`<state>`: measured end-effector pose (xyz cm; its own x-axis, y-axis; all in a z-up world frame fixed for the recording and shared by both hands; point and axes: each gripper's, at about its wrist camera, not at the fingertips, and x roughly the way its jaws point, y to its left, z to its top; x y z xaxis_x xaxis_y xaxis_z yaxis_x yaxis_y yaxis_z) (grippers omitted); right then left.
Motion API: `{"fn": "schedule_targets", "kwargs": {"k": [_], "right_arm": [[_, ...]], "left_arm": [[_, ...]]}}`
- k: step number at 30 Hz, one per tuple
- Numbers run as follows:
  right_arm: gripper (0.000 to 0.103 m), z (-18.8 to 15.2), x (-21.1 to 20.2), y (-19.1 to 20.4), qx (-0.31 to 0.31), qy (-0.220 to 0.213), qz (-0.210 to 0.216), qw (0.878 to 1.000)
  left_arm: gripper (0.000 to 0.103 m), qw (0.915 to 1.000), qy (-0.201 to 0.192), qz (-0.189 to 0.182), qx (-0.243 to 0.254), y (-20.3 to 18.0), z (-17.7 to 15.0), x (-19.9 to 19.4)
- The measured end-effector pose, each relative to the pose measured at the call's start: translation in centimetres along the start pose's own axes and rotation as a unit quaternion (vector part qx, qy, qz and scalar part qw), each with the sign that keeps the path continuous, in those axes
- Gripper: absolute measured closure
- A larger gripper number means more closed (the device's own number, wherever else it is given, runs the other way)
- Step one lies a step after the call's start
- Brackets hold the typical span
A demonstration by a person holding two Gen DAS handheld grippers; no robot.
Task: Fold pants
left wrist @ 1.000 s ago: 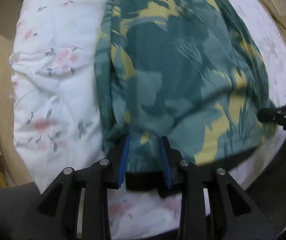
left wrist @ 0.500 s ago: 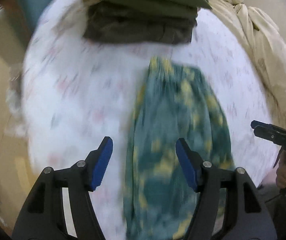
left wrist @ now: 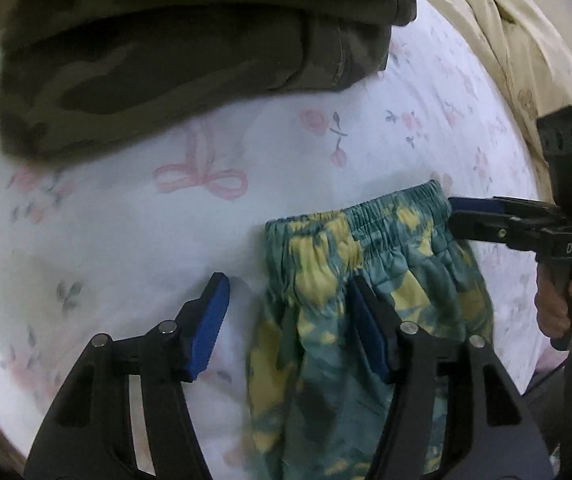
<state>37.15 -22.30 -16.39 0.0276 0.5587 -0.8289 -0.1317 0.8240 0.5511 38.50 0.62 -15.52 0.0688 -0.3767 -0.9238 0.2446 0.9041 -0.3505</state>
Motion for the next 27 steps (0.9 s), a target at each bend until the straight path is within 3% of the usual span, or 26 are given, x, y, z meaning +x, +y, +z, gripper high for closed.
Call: {"fn": "schedule_targets", "kwargs": {"k": [1,2,3,5,7,10,14,16,22,24,27], "right_arm": [[0.047,0.1,0.5,0.1,-0.004,0.005,0.002,1.0],[0.057,0.2,0.9,0.2,-0.011,0.009,0.002,1.0],[0.074,0.5,1.3,0.4,-0.016,0.018,0.016,1.0],[0.079,1.0,1.5,1.1,-0.04,0.021,0.005,0.999],[0.084,2.0,0.4,2.5,-0.074,0.008,-0.011,0.997],[0.086,4.1,-2.0,4.4,-0.106,-0.03,-0.026,0.994],[0.086,6.0,-6.5,8.0,-0.169,-0.112,-0.059,0.978],[0.086,6.1,-7.9,9.0,-0.182,-0.122,-0.068,0.973],[0.086,2.4,-10.6,10.4,-0.229,-0.128,-0.076,0.962],[0.086,0.3,-11.4,10.8,-0.244,-0.129,-0.073,0.958],[0.086,-4.0,-12.1,12.2,-0.283,-0.126,-0.086,0.947]], "left_arm": [[0.054,0.9999,-0.003,-0.006,0.01,-0.1,0.2,0.1],[0.073,0.9997,-0.006,-0.014,0.02,-0.2,0.3,0.1],[0.079,0.9993,-0.001,-0.025,0.028,-0.1,0.3,0.0],[0.087,0.999,0.001,-0.03,0.034,0.0,0.5,-0.3],[0.088,0.9987,-0.005,-0.026,0.043,0.0,1.1,-1.1],[0.088,0.9962,-0.06,-0.004,0.062,-0.9,3.2,-4.0],[0.088,0.9836,-0.146,0.04,0.098,-2.8,5.4,-8.8],[0.088,0.9792,-0.163,0.046,0.112,-3.6,5.4,-10.2],[0.088,0.9659,-0.187,0.056,0.17,-6.5,1.5,-12.4],[0.088,0.9629,-0.189,0.056,0.184,-7.2,-0.2,-13.2],[0.088,0.9511,-0.192,0.068,0.232,-8.7,-3.5,-14.3]]}}
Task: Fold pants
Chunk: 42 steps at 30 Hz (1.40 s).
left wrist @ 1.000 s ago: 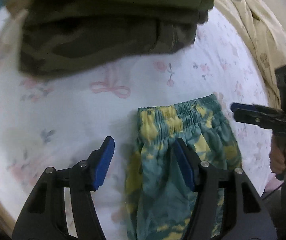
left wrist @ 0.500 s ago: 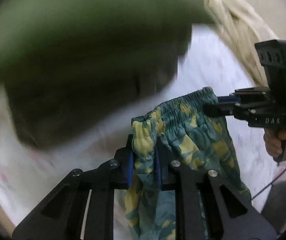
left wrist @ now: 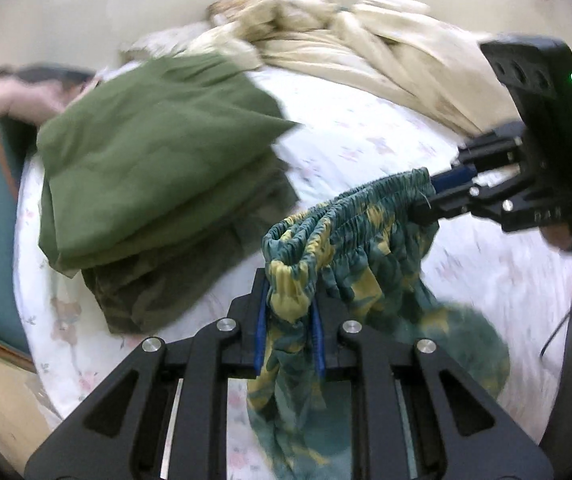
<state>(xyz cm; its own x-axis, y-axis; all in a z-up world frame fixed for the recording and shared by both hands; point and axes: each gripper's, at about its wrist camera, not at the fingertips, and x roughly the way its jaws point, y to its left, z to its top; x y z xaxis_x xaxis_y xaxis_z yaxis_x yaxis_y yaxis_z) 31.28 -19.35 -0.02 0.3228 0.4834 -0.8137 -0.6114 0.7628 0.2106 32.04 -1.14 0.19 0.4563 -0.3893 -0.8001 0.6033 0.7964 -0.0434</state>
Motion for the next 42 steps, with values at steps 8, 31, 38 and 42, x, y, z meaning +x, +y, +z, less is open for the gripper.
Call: {"fn": "schedule_targets", "kwargs": {"k": [8,31,38,42], "right_arm": [[0.086,-10.1,-2.5,6.1,-0.035,0.029,-0.006,0.999],[0.074,-14.9,2.5,7.1,0.136,0.099,0.016,0.986],[0.074,-18.8,4.8,6.2,0.159,0.193,0.024,0.968],[0.068,-17.3,0.8,3.7,0.204,0.115,0.03,0.972]], "left_arm": [[0.086,0.9953,0.032,-0.017,0.09,-9.2,-8.7,-3.1],[0.065,0.9659,0.15,-0.062,-0.202,-8.7,-15.0,0.5],[0.063,0.9565,0.218,-0.059,-0.185,-9.9,-18.7,1.3],[0.063,0.9565,0.187,-0.067,-0.214,-8.1,-17.4,-0.9]]}}
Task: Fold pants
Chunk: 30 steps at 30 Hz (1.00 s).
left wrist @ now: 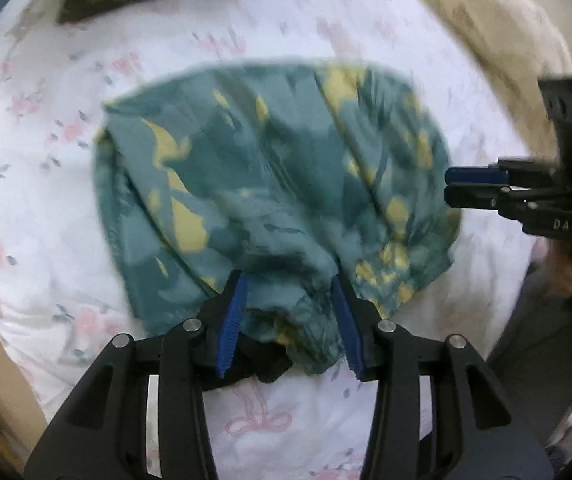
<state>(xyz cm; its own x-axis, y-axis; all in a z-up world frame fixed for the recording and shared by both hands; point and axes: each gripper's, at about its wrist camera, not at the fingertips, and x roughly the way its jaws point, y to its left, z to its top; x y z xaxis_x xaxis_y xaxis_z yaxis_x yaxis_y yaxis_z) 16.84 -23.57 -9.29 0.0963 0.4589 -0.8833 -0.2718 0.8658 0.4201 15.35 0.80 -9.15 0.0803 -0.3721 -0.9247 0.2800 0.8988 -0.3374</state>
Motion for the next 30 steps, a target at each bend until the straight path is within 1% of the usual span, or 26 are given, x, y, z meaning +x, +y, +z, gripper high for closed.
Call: {"fn": "schedule_targets", "kwargs": {"k": [1,2,3,4,6,8,10,11,12,13,14,15,16,18,19,20,22,23,24,26,28,29,30], "right_arm": [[0.067,0.5,-0.7,-0.8,0.018,-0.019,0.008,1.0],[0.063,0.9,-1.4,-1.6,0.038,-0.039,0.015,0.998],[0.061,1.5,-1.9,-2.7,0.061,-0.062,0.02,0.996],[0.061,2.1,-2.2,-3.5,0.076,-0.077,0.022,0.994],[0.061,3.0,-2.1,-4.5,0.094,-0.089,0.028,0.991],[0.061,4.0,-1.3,-5.4,0.111,-0.087,0.039,0.989],[0.061,4.9,-0.1,-5.8,0.119,-0.076,0.042,0.989],[0.064,5.1,0.4,-5.8,0.115,-0.072,0.041,0.99],[0.066,5.5,0.9,-5.8,0.107,-0.068,0.036,0.991],[0.069,6.0,1.3,-5.6,0.097,-0.065,0.03,0.993],[0.08,6.2,1.6,-5.3,0.085,-0.063,0.025,0.994],[0.092,6.2,1.7,-4.9,0.078,-0.064,0.017,0.995],[0.098,6.3,1.6,-4.8,0.073,-0.064,0.007,0.995],[0.101,6.4,1.4,-5.2,0.074,-0.069,-0.001,0.995],[0.101,6.2,1.1,-5.6,0.078,-0.072,-0.009,0.994],[0.101,6.3,0.8,-6.1,0.081,-0.076,-0.027,0.993],[0.102,6.1,0.4,-7.7,0.107,-0.082,-0.059,0.989],[0.103,6.0,0.3,-8.3,0.118,-0.083,-0.072,0.987],[0.103,5.9,0.2,-9.1,0.132,-0.082,-0.063,0.986],[0.103,5.9,-0.2,-9.6,0.15,-0.083,-0.033,0.985],[0.103,6.0,-1.6,-9.1,0.144,-0.111,-0.033,0.983],[0.097,6.1,-2.1,-9.0,0.142,-0.12,-0.019,0.982],[0.097,6.3,-2.5,-9.0,0.145,-0.128,0.004,0.981]], "left_arm": [[0.063,0.9994,-0.028,-0.003,-0.022,0.9,0.6,-1.2],[0.063,0.9985,-0.043,-0.002,-0.035,1.7,0.6,-1.9],[0.063,0.9966,-0.062,0.006,-0.054,2.7,1.1,-2.5],[0.063,0.9925,-0.085,0.018,-0.086,4.3,1.6,-3.0],[0.063,0.9856,-0.101,0.017,-0.134,6.6,2.2,-2.9],[0.064,0.9825,-0.099,0.005,-0.158,7.9,2.9,-2.1],[0.065,0.9817,-0.101,0.005,-0.161,8.7,3.6,-1.3],[0.067,0.9819,-0.104,0.001,-0.158,8.9,3.9,-1.0],[0.073,0.9816,-0.109,-0.004,-0.156,8.9,4.1,-0.7],[0.076,0.9822,-0.112,-0.006,-0.151,8.8,4.3,-0.6],[0.085,0.9835,-0.108,0.001,-0.145,8.4,4.8,-0.3],[0.099,0.9852,-0.103,0.013,-0.137,8.2,4.9,-0.2],[0.099,0.987,-0.097,0.029,-0.125,7.6,5.0,0.0],[0.102,0.9887,-0.092,0.061,-0.102,6.8,5.1,0.3],[0.102,0.988,-0.091,0.075,-0.099,6.8,5.2,0.3],[0.102,0.9868,-0.093,0.083,-0.103,7.0,5.3,0.2],[0.102,0.9841,-0.101,0.095,-0.111,7.4,5.3,-0.2],[0.102,0.9842,-0.101,0.091,-0.114,7.6,5.4,-0.2],[0.099,0.9845,-0.098,0.086,-0.118,7.6,5.5,-0.1],[0.098,0.9831,-0.095,0.081,-0.135,8.0,5.4,-0.2],[0.089,0.9814,-0.084,0.066,-0.159,8.4,5.1,-0.6],[0.073,0.9805,-0.08,0.066,-0.167,8.5,5.0,-0.8],[0.055,0.9798,-0.081,0.064,-0.171,8.5,5.0,-1.1]]}}
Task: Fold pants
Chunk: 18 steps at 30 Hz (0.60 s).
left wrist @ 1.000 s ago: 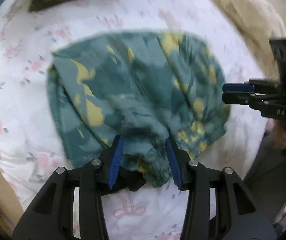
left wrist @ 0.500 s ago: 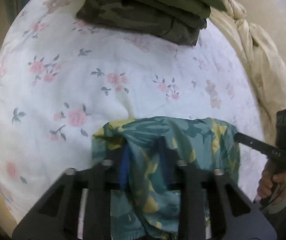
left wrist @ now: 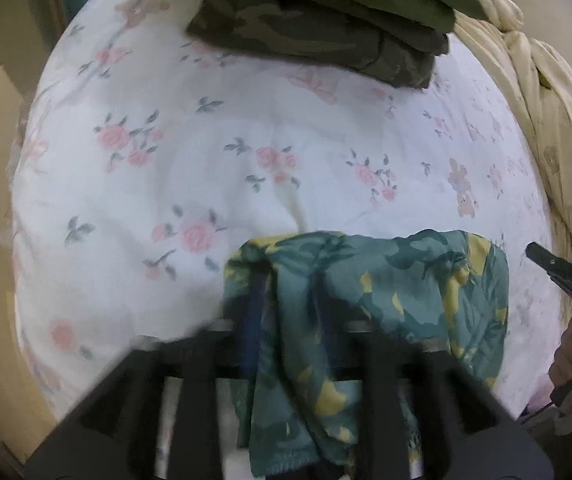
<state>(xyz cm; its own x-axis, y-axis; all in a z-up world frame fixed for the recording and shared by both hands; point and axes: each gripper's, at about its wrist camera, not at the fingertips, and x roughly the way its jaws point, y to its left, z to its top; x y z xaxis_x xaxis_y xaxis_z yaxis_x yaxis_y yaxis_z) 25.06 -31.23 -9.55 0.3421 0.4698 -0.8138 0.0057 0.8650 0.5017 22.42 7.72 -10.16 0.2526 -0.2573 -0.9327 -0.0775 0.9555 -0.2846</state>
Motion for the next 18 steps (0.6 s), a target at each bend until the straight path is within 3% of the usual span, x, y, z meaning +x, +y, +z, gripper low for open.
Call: {"fn": "schedule_targets", "kwargs": {"k": [2,3,4,5,6,10,15,16,17,18], "right_arm": [[0.094,0.3,0.0,0.2,0.003,0.008,0.031,0.999],[0.083,0.4,0.5,0.4,-0.001,0.021,0.028,0.999],[0.072,0.3,1.0,0.5,-0.003,0.03,0.026,0.999],[0.05,0.2,1.6,0.6,-0.004,0.04,0.025,0.999],[0.044,0.1,2.3,0.6,-0.004,0.051,0.029,0.998],[0.044,-0.2,4.7,1.1,-0.013,0.087,0.045,0.995],[0.044,-0.2,7.7,0.2,-0.028,0.126,0.03,0.991],[0.044,-0.2,8.3,0.1,-0.028,0.135,0.036,0.99],[0.046,-0.1,8.5,0.1,-0.033,0.136,0.038,0.989],[0.058,0.1,8.5,0.4,-0.047,0.137,0.046,0.988]], "left_arm": [[0.038,0.9995,-0.028,0.002,-0.012,0.8,0.0,-1.2],[0.03,0.9992,-0.035,0.007,-0.015,0.9,0.2,-1.3],[0.029,0.9989,-0.04,0.012,-0.022,1.5,0.3,-1.5],[0.029,0.9989,-0.038,0.009,-0.027,1.9,0.4,-1.4],[0.029,0.999,-0.028,0.002,-0.036,2.5,0.7,-1.0],[0.029,0.9989,-0.007,-0.016,-0.043,3.2,1.4,0.8],[0.03,0.9994,0.011,-0.019,0.027,0.6,2.1,3.1],[0.034,0.9988,0.012,-0.019,0.043,0.0,2.2,3.4],[0.063,0.9977,0.016,-0.014,0.064,-0.6,2.2,3.9],[0.094,0.9965,0.024,-0.012,0.079,-1.1,2.2,4.2]]}}
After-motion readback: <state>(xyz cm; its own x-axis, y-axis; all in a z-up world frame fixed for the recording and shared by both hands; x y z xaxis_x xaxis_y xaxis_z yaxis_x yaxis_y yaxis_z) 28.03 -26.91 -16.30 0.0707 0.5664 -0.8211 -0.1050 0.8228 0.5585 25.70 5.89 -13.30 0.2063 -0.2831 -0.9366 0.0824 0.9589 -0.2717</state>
